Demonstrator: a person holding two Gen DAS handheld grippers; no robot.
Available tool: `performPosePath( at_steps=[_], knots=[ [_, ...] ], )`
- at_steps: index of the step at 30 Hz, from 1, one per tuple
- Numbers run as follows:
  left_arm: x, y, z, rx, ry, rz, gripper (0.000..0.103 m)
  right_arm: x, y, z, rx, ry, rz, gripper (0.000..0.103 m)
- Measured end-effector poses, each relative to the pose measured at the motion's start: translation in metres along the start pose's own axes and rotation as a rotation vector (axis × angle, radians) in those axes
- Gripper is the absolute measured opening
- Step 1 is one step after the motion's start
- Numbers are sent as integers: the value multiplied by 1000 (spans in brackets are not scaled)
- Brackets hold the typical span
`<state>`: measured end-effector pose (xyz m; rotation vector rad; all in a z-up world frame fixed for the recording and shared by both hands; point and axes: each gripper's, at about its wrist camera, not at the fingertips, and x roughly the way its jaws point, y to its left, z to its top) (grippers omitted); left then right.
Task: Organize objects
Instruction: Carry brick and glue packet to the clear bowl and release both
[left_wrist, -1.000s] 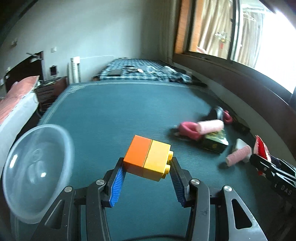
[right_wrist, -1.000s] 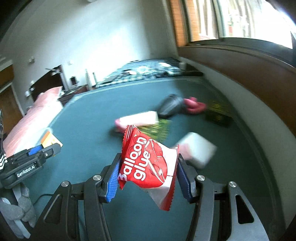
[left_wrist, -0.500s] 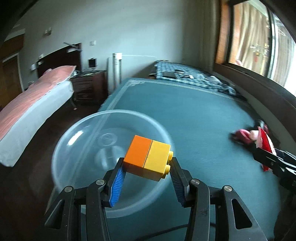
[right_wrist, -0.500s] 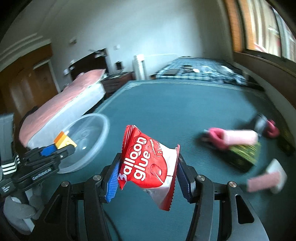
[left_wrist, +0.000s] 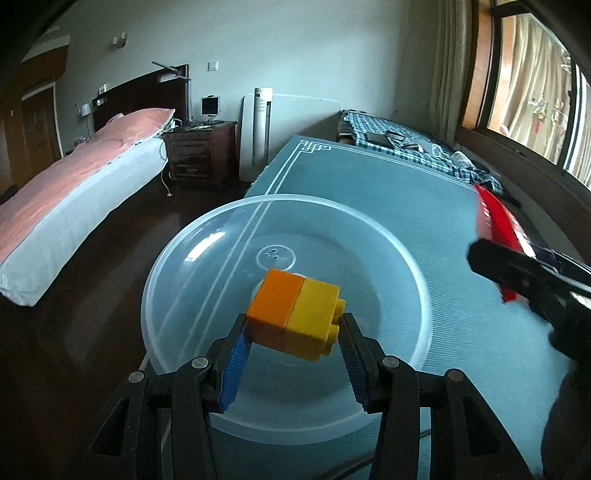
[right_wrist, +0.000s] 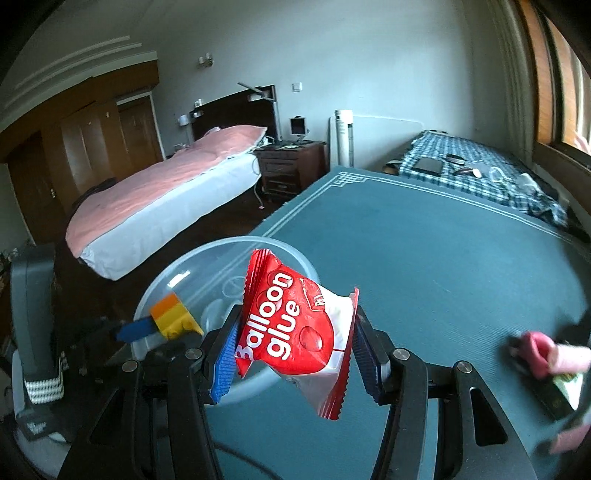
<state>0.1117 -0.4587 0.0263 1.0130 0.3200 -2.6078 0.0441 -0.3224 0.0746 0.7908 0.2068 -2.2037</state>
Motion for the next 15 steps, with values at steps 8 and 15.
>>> performPosePath(
  at_steps=[8, 15],
  knots=[
    [-5, 8, 1, -20, -24, 31, 62, 29, 9, 14, 12, 17, 53, 57],
    [-10, 18, 0, -48, -56, 81, 67, 40, 20, 15, 8, 33, 99, 60]
  ],
)
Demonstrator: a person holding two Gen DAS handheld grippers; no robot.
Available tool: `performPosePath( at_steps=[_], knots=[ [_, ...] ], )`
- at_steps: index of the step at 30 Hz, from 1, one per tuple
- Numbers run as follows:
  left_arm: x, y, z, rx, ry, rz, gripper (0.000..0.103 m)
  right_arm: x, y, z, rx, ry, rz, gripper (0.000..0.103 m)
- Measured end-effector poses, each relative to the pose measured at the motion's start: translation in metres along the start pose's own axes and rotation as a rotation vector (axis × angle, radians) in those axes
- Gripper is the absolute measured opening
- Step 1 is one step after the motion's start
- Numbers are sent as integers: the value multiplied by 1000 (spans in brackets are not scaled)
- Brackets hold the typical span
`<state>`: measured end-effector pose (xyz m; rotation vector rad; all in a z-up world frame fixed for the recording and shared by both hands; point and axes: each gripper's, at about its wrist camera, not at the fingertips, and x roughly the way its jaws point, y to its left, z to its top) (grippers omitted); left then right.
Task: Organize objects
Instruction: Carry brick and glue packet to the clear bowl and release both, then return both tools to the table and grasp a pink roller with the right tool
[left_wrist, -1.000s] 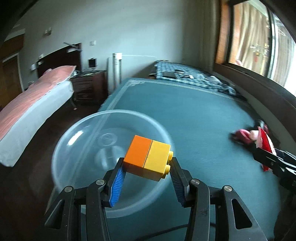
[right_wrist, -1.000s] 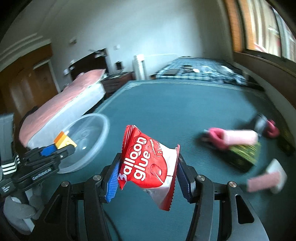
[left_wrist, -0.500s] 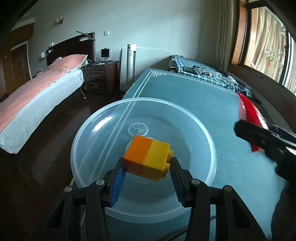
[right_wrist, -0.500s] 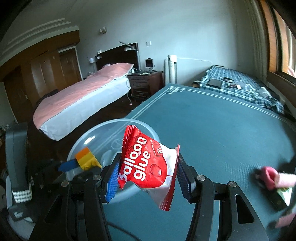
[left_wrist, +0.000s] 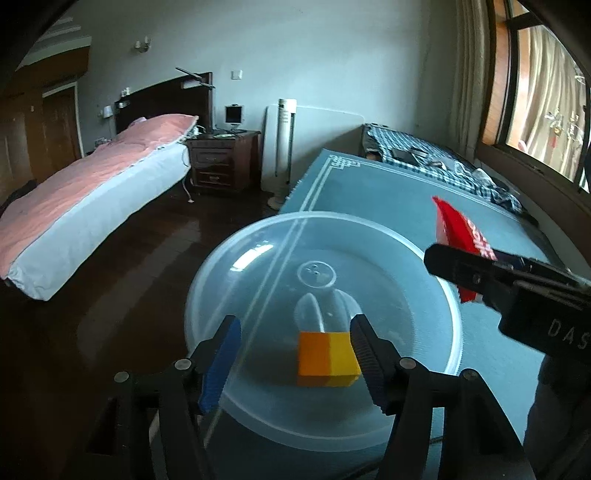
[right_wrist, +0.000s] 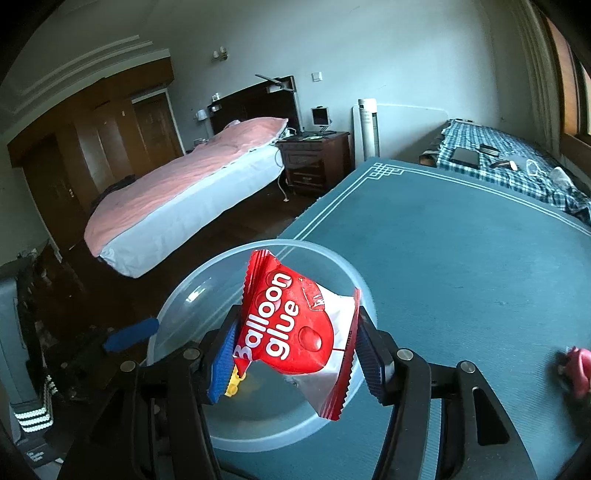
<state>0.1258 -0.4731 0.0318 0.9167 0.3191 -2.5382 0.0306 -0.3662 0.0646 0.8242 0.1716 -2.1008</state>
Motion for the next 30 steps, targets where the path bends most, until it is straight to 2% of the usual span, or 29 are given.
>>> performPosePath(
  at_steps=[2, 8, 18, 30],
  knots=[
    [0, 2, 1, -4, -10, 25, 69, 3, 1, 0, 0, 6, 10, 67],
    [0, 4, 0, -25, -12, 41, 73, -2, 0, -3, 4, -12, 2, 74],
    [-3, -5, 0, -25, -13, 39, 76, -29, -27, -24, 101, -24, -11, 74],
    [-11, -29, -1, 18, -14, 16, 82, -60, -61, -56, 189, -33, -103, 74]
  ],
)
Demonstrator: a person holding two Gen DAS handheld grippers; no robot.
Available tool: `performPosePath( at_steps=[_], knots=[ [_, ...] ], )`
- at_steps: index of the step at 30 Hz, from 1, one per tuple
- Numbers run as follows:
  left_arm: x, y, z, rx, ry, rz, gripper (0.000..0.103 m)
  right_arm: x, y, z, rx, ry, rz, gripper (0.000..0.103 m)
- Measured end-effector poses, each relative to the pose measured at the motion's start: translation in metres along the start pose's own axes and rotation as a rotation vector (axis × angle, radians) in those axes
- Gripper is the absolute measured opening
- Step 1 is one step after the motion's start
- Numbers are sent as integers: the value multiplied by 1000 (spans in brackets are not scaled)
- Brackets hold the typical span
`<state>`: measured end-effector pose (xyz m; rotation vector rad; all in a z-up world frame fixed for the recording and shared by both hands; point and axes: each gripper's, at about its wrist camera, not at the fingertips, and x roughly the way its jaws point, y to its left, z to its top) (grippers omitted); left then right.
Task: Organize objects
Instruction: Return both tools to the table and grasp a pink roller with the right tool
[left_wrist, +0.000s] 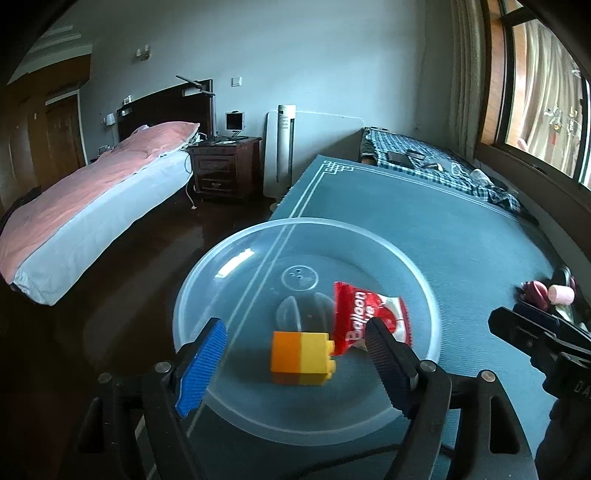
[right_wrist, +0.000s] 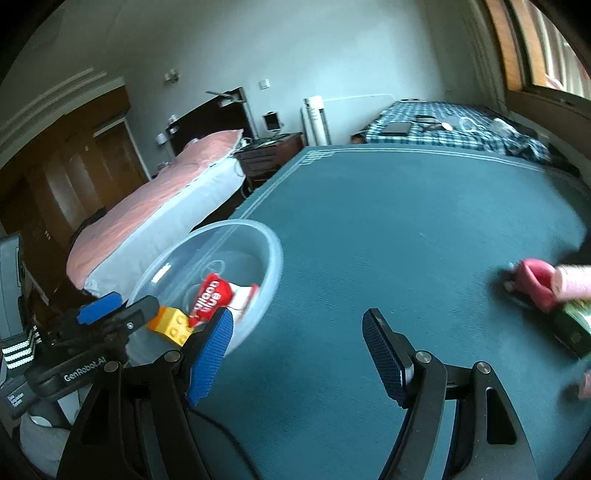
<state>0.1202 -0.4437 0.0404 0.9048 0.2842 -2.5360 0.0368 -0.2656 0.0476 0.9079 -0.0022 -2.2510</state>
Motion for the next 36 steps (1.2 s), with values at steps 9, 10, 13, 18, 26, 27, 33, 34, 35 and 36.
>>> performPosePath(
  at_steps=[9, 10, 13, 18, 26, 27, 33, 34, 35, 36],
  knots=[
    [-4, -27, 1, 40, -1, -30, 84, -19, -32, -11, 64, -13, -58, 74],
    [-4, -30, 1, 45, 0, -34, 84, -23, -37, -13, 69, -17, -71, 74],
    [-5, -39, 1, 56, 2, -48, 84, -31, -49, -19, 82, -27, -106, 74],
    [-5, -61, -1, 87, 10, -78, 85, -54, -77, -29, 129, -57, -186, 74],
    [-8, -99, -1, 140, 15, -141, 86, -89, -117, -42, 190, -104, -298, 74],
    [-9, -103, -1, 145, 15, -147, 86, -93, -121, -44, 193, -112, -314, 74],
    [-9, -132, 0, 181, 29, -201, 88, -126, -136, -51, 123, -170, -470, 80],
    [-9, -135, -1, 183, 33, -207, 88, -130, -140, -52, 115, -178, -496, 83],
    [-7, -141, -2, 187, 41, -219, 88, -134, -144, -52, 112, -181, -508, 83],
    [-7, -145, -3, 191, 46, -227, 88, -137, -148, -52, 109, -180, -520, 83]
  ],
)
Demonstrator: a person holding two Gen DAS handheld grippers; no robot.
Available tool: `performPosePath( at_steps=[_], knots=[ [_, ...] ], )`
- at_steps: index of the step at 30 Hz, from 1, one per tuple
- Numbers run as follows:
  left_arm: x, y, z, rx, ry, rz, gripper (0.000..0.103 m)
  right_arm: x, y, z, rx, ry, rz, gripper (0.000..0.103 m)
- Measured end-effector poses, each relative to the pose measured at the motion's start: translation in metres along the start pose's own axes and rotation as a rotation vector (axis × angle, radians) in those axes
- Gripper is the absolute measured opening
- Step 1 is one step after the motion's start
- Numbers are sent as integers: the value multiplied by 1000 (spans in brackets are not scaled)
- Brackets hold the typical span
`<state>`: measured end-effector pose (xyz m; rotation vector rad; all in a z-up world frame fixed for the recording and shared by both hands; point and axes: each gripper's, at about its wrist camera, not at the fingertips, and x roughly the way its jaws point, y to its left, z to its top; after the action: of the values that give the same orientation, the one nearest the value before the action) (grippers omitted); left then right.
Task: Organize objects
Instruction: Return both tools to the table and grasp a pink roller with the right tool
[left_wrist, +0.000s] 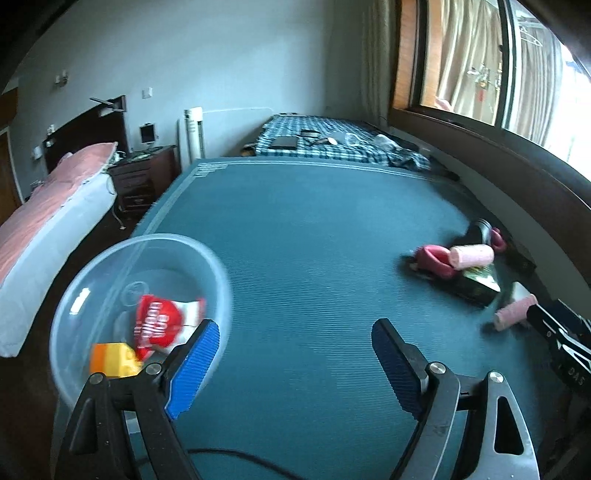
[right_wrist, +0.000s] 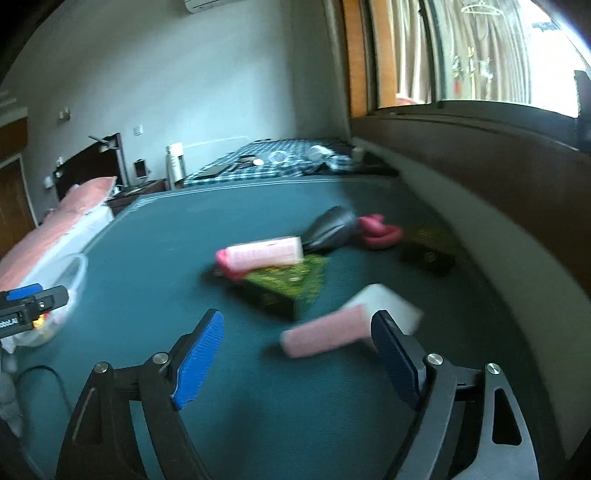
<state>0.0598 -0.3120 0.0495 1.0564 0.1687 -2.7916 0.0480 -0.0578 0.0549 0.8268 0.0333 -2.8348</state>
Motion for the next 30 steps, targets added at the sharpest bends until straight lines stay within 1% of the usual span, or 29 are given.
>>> performPosePath(
  at_steps=[5, 9, 11, 15, 17, 21, 24, 28, 30],
  knots=[
    [7, -27, 2, 42, 12, -35, 88, 10, -19, 1, -44, 29, -21, 85],
    [11, -46, 7, 71, 15, -61, 88, 22, -16, 1, -95, 56, -22, 86],
    [13, -53, 10, 77, 17, -70, 88, 29, -14, -1, -121, 71, -26, 92],
    [19, -64, 14, 90, 20, -83, 88, 44, -5, -7, -183, 108, -49, 92],
    [23, -68, 16, 92, 27, -90, 88, 52, -1, -10, -211, 120, -82, 92],
    [31, -75, 19, 98, 39, -98, 88, 62, -3, -11, -212, 150, -94, 92],
    [37, -80, 22, 101, 50, -109, 88, 63, -6, -12, -200, 155, -88, 88],
    [43, -88, 24, 109, 62, -123, 88, 61, -5, -12, -214, 147, -91, 75],
    [45, -92, 25, 114, 64, -128, 88, 61, -4, -11, -216, 142, -91, 75]
  ],
)
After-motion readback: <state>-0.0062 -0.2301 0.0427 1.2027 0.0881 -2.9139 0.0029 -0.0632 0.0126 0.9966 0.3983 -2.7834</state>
